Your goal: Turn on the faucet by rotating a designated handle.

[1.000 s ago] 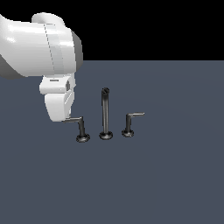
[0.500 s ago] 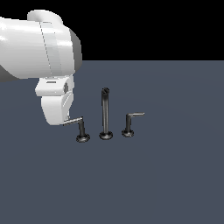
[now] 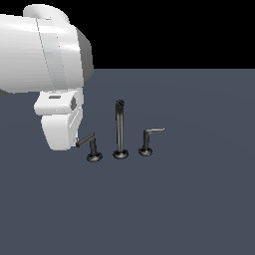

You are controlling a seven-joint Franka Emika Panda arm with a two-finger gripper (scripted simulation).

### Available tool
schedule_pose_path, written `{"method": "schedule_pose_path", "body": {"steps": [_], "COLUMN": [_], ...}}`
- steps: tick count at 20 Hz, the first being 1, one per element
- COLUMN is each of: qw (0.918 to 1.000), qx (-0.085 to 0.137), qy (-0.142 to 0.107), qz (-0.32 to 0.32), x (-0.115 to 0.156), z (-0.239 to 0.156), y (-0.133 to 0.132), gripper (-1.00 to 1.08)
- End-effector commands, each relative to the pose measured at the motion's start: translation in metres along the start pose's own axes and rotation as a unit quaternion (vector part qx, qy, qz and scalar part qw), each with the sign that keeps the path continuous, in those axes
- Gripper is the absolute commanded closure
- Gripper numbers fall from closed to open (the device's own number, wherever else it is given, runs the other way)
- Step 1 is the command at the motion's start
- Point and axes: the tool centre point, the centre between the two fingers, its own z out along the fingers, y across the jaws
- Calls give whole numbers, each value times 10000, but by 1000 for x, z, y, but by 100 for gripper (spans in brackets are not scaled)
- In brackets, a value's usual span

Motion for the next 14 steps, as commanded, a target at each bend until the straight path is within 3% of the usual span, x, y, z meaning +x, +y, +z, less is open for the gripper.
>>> {"method": "schedule_pose_path", "body": {"steps": [1, 2, 14], "qw": [10000, 10000, 10000], "qx": [-48, -9, -45], "qy": [31, 2, 28], "qz": [12, -4, 7], "x": [4, 0, 40], "z": [0, 0, -1], "y": [10, 3, 29], "gripper": [108, 108, 108]}}
